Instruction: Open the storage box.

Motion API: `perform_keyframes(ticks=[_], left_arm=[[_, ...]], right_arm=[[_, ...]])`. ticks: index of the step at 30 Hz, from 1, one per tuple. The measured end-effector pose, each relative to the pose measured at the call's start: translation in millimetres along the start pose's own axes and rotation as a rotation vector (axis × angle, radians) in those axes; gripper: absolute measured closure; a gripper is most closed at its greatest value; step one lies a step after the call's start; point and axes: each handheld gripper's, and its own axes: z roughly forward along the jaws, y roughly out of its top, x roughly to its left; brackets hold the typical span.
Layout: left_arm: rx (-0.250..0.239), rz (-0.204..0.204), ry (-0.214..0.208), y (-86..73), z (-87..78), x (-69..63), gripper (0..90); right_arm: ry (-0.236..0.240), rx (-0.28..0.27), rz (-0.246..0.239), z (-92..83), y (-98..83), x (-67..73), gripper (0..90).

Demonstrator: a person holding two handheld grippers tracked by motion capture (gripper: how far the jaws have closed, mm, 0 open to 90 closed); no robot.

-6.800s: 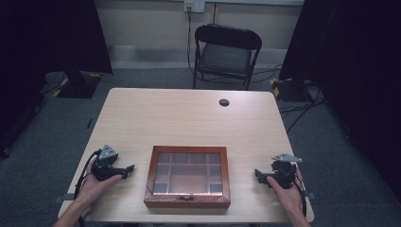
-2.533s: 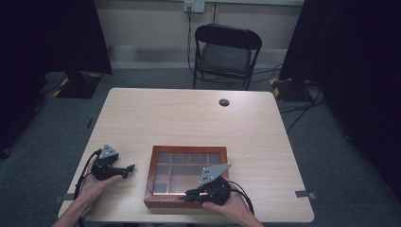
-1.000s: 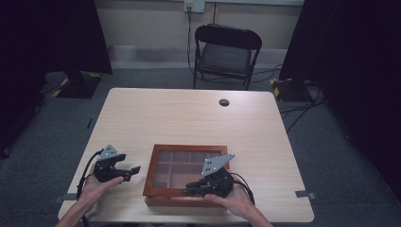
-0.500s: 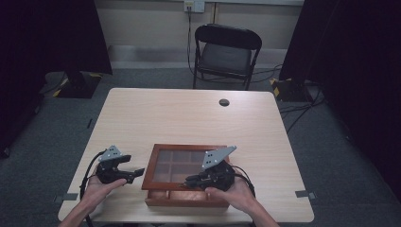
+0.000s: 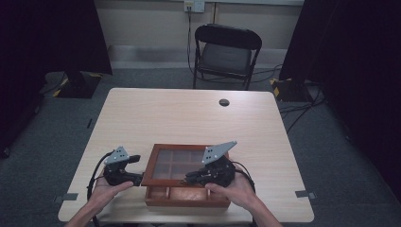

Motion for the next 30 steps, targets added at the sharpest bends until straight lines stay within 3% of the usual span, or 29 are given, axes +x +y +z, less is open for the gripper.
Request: perform_keyframes(ticks=[4,10,11,12,14,16,19,20,22,24,25,30], left_arm=[[-0.021,0.034,-0.020,2.2,-0.6,-6.0,16.5],[-0.041,0.042,-0.025,3.2,-1.5,-6.0,17.2],[-0.041,0.031,-0.026,3.1,-1.5,-6.2,17.2],[-0.041,0.027,-0.026,3.4,-1.7,-6.0,17.2],[-0.036,0.025,-0.026,4.2,-2.1,-5.7,17.8],[-0.037,0.022,-0.031,4.9,-2.7,-5.7,18.4],[-0.032,0.010,-0.038,6.4,-3.7,-6.0,19.2],[-0.032,0.010,-0.038,6.4,-3.7,-6.0,18.8],[-0.035,0.014,-0.044,7.5,-4.1,-6.3,18.8],[-0.040,0.016,-0.041,8.2,-5.0,-7.3,20.5],[-0.040,0.019,-0.059,9.5,-5.7,-7.9,20.8],[-0.049,0.037,-0.062,13.9,-5.3,-11.8,21.4]], right_arm=[[0.001,-0.002,-0.001,-0.7,-0.4,-0.4,82.8],[-0.005,-0.010,0.001,-1.7,-0.4,0.3,82.6],[0.015,-0.040,-0.006,-3.4,-1.2,0.9,73.0],[0.041,-0.055,-0.006,-4.7,-1.6,1.1,69.0],[-0.005,-0.045,-0.013,-8.9,-1.3,4.2,63.5],[0.000,-0.048,-0.011,-10.7,-1.9,4.0,60.5],[-0.013,-0.091,0.026,-22.8,-12.0,-1.2,46.5],[-0.013,-0.091,0.026,-22.8,-12.0,-1.2,46.5],[-0.024,-0.108,0.052,-28.8,-21.3,-3.1,34.1],[-0.048,-0.119,0.062,-32.6,-26.6,-3.8,29.4],[-0.070,-0.128,0.075,-35.6,-30.6,-4.8,26.3],[-0.126,-0.152,0.104,-48.6,-44.4,-8.4,23.0]])
